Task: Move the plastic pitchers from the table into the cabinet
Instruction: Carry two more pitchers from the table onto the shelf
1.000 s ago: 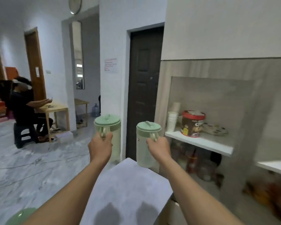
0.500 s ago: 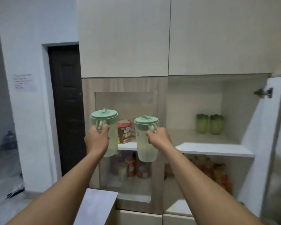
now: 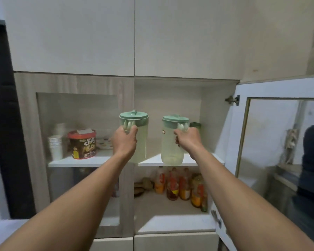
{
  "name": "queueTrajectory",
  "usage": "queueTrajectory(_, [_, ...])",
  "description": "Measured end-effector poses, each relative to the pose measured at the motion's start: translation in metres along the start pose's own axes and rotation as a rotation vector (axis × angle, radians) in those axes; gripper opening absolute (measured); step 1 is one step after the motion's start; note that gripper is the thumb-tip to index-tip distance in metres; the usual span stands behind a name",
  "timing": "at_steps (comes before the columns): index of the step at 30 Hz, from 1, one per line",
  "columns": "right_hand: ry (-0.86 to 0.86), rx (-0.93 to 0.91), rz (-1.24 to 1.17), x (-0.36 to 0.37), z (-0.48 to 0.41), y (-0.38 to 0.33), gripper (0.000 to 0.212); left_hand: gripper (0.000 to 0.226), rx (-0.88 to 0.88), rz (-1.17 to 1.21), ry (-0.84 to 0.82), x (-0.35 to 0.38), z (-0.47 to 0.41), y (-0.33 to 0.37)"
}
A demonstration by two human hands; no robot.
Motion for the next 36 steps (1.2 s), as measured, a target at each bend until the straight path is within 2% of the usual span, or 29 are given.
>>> queueTrajectory(7, [0.141, 0.019, -0.05, -0.042, -0.054, 0.043, 0.019, 0.024, -0.034, 0.007, 0.035, 0.09, 0.009, -0.004])
queueTrajectory(13, [0.173, 0.052, -0.075, -0.042, -0.11, 0.079, 0.018, 0.025, -0.091, 0.006, 0.02, 0.154, -0.01, -0.028])
queueTrajectory(25, [0.211, 0.109, -0.052, 0.028, -0.228, 0.124, 0.015, 0.026, -0.136, -0.009, 0.003, 0.26, -0.105, -0.105])
queueTrajectory(30, [0.203, 0.101, -0.087, 0.074, -0.289, 0.149, 0.03, 0.028, -0.137, -0.021, 0.031, 0.3, -0.15, -0.136])
queueTrajectory(36, [0.175, 0.113, -0.05, 0.119, -0.335, 0.179, 0.014, 0.025, -0.16, -0.023, 0.047, 0.348, -0.191, -0.174])
Point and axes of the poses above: each hand's wrist, its own z-axis away from the middle knuckle, its own x-axis out of the palm, y = z × x, the point moved 1 cm from there along -z, towards the middle knuckle, and after that the axes turned 7 degrees about y, right-handed, at the moved point
